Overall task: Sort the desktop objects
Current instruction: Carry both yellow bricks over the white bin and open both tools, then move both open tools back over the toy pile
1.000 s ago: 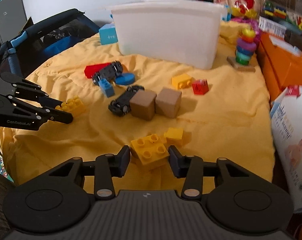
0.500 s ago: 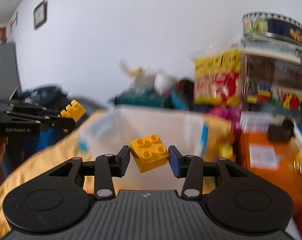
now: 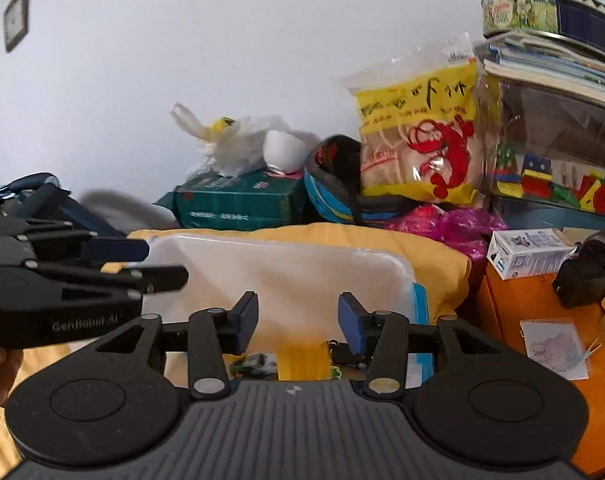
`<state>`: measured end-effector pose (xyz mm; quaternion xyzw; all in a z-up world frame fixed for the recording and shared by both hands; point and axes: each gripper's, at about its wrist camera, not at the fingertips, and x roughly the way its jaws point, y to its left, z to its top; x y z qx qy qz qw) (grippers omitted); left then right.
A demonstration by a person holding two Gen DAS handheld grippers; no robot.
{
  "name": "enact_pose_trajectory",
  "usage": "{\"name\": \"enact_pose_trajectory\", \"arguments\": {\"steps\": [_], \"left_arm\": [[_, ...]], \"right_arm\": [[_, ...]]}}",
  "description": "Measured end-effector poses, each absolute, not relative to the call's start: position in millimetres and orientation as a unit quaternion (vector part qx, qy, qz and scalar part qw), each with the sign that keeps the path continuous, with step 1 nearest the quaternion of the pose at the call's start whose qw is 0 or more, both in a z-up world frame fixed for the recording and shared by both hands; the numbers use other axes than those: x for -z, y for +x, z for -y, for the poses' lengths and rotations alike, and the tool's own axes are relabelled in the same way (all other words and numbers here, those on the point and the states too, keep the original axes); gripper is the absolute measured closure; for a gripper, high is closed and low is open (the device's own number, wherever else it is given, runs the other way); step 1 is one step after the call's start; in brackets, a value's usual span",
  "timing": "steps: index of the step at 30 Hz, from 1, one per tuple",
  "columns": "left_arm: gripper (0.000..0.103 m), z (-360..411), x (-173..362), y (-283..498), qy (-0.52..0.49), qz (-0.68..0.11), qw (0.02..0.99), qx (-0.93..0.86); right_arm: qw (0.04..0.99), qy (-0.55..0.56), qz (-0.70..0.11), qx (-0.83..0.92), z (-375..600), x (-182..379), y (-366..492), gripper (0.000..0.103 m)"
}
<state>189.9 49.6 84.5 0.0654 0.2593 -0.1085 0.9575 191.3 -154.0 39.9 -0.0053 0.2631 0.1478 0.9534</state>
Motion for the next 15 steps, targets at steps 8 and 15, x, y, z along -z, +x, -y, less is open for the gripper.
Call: {"name": "enact_pose_trajectory", "arguments": {"steps": [8, 15], "left_arm": [[0.037, -65, -60, 91, 0.046, -0.275, 0.951, 0.131], [0.037, -59, 6, 30, 0.045, -0.376, 0.918, 0.12]], "right_arm": [[0.954, -0.034, -0.219, -0.204, 174, -40, 119, 0.046], [0.923, -0.101, -0.28, -0.243, 179, 11, 49, 0.046]]}}
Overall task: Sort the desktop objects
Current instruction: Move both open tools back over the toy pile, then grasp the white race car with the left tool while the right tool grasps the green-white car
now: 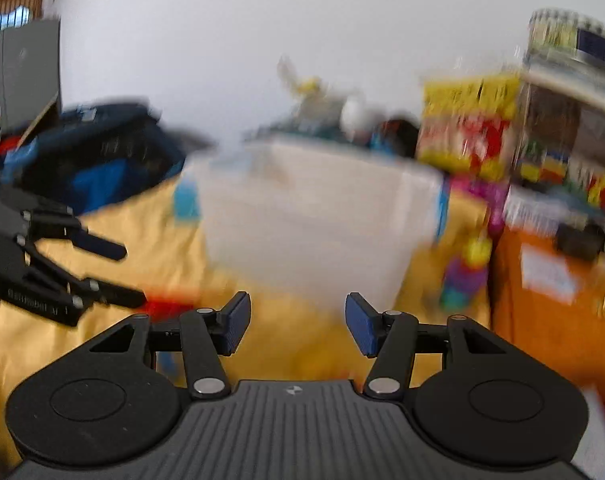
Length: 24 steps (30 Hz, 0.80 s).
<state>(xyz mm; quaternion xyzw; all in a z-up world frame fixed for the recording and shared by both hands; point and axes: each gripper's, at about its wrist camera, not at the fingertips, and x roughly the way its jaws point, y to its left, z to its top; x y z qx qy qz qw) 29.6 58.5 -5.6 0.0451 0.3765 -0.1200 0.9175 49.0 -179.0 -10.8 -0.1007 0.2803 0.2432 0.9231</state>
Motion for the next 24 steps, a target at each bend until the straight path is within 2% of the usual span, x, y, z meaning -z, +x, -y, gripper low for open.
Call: {"name": "enact_pose_trajectory", "arguments": {"steps": [4, 7, 10, 12, 15, 22, 24], "left_arm": [[0.037, -53, 26, 9, 0.041, -0.407, 0.903, 0.131], [0.037, -43, 33, 1, 0.045, -0.415, 0.898, 0.138], [0.037, -28, 30, -3, 0.077, -0.4, 0.901, 0.152], [0.037, -17, 23, -1, 0.095, -0.38, 0.904, 0.174], [0.038, 6, 22, 10, 0.132, -0.364, 0.9, 0.203], [0.061, 41, 49, 41, 0.191, -0.382, 0.877, 0.219], [0.065, 39, 52, 46, 0.192, -0.376, 0.881, 0.213]], "right_arm": [[0.902, -0.173, -0.322, -0.229, 171, 51, 16, 0.048], [0.885, -0.17, -0.364, -0.237, 169, 72, 4, 0.049], [0.887, -0.191, -0.352, -0.23, 164, 75, -4, 0.054], [0.893, -0.208, -0.328, -0.228, 161, 71, -5, 0.054], [0.892, -0.213, -0.343, -0.203, 161, 74, 2, 0.054], [0.898, -0.186, -0.354, -0.184, 175, 79, -4, 0.054], [0.898, -0.183, -0.355, -0.183, 175, 81, -6, 0.054]]}}
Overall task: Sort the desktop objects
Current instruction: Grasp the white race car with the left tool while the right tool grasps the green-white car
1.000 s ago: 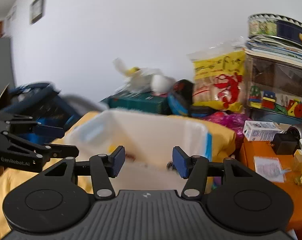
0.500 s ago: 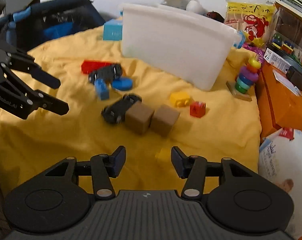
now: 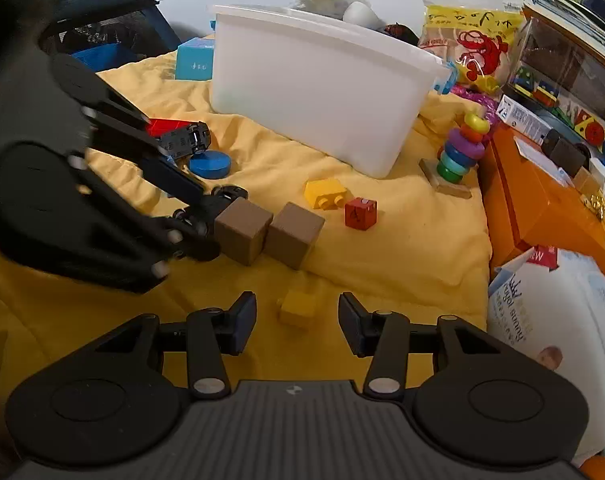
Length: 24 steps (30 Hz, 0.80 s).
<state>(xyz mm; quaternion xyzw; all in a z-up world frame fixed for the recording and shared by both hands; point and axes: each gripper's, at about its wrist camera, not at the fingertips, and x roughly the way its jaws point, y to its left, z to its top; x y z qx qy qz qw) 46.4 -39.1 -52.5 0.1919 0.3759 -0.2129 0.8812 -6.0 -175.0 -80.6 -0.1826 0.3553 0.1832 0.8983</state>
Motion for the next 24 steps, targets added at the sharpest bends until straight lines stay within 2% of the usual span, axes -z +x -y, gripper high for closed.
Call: {"name": "enact_pose_trajectory", "arguments": {"steps": [2, 4, 9, 11, 13, 14, 17, 21, 24], "left_arm": [[0.076, 29, 52, 52, 0.165, -0.384, 0.885, 0.204], [0.084, 10, 47, 57, 0.093, -0.409, 0.884, 0.206], [0.085, -54, 51, 47, -0.157, -0.477, 0.836, 0.22], [0.085, -71, 58, 33, -0.211, -0.489, 0.818, 0.218], [0.083, -82, 59, 21, -0.219, -0.489, 0.819, 0.205], [0.076, -87, 59, 18, -0.211, -0.486, 0.827, 0.19], [0.065, -100, 56, 10, -0.172, -0.468, 0.855, 0.14], [0.063, -100, 48, 2, -0.114, -0.459, 0.871, 0.134], [0.06, -93, 43, -5, -0.083, -0.45, 0.876, 0.154]], "right_arm": [[0.899, -0.182, -0.353, -0.183, 174, 80, -8, 0.054], [0.901, -0.183, -0.348, -0.184, 173, 79, -10, 0.054], [0.903, -0.179, -0.338, -0.194, 169, 74, -9, 0.054], [0.905, -0.167, -0.333, -0.204, 167, 71, -6, 0.054], [0.908, -0.145, -0.322, -0.224, 163, 63, -1, 0.054], [0.908, -0.128, -0.319, -0.239, 160, 58, 3, 0.054], [0.896, -0.06, -0.339, -0.282, 148, 53, 31, 0.054], [0.88, -0.002, -0.368, -0.301, 121, 63, 72, 0.052], [0.875, -0.004, -0.369, -0.314, 104, 74, 98, 0.052]]}}
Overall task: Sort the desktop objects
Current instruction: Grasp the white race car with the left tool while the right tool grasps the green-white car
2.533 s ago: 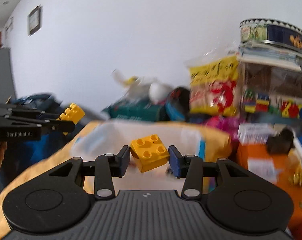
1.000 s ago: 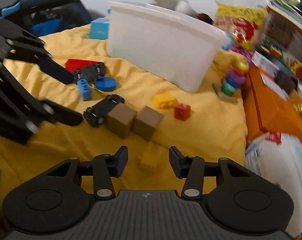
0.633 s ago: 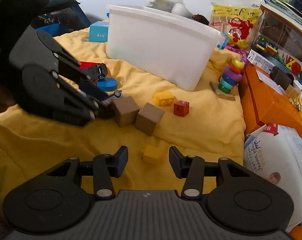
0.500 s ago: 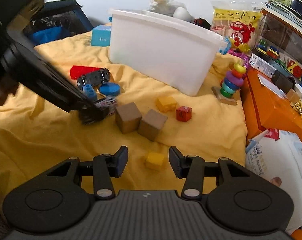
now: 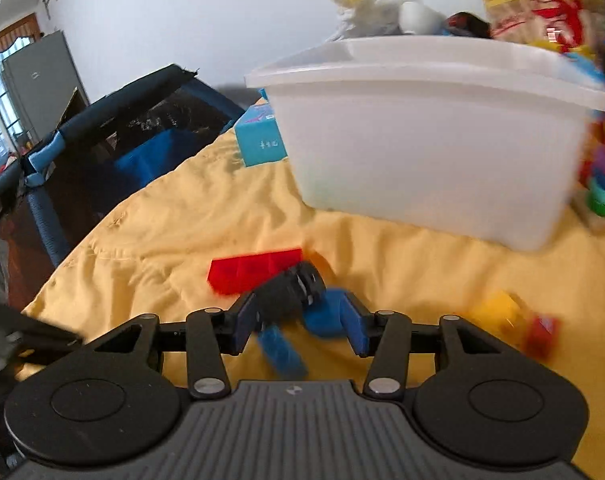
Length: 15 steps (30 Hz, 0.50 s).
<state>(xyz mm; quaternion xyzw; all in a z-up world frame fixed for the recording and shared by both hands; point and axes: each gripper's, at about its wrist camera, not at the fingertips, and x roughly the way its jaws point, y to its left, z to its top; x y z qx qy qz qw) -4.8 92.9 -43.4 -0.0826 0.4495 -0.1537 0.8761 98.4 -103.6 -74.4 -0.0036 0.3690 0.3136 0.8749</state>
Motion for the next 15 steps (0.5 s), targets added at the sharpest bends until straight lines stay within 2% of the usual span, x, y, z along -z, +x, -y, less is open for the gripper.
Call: {"name": "enact_pose_trajectory", "arguments": {"steps": [5, 6, 7, 10, 13, 15], "left_arm": [[0.059, -81, 40, -10, -0.046, -0.448, 0.874, 0.183], [0.059, -79, 40, -9, -0.04, -0.449, 0.873, 0.185], [0.059, -77, 40, -10, -0.035, -0.449, 0.873, 0.187], [0.059, -73, 41, -9, -0.025, -0.45, 0.873, 0.189], [0.059, -67, 43, -8, 0.0, -0.449, 0.875, 0.182], [0.059, -63, 41, -9, 0.02, -0.442, 0.878, 0.182]], "right_arm": [[0.864, -0.027, -0.374, -0.335, 94, 90, 121, 0.048], [0.858, -0.024, -0.376, -0.349, 96, 90, 123, 0.054], [0.85, -0.021, -0.378, -0.366, 97, 90, 124, 0.071], [0.839, -0.002, -0.381, -0.388, 102, 84, 123, 0.072], [0.833, 0.014, -0.384, -0.399, 101, 80, 122, 0.082], [0.833, 0.013, -0.375, -0.405, 100, 72, 115, 0.083]]}}
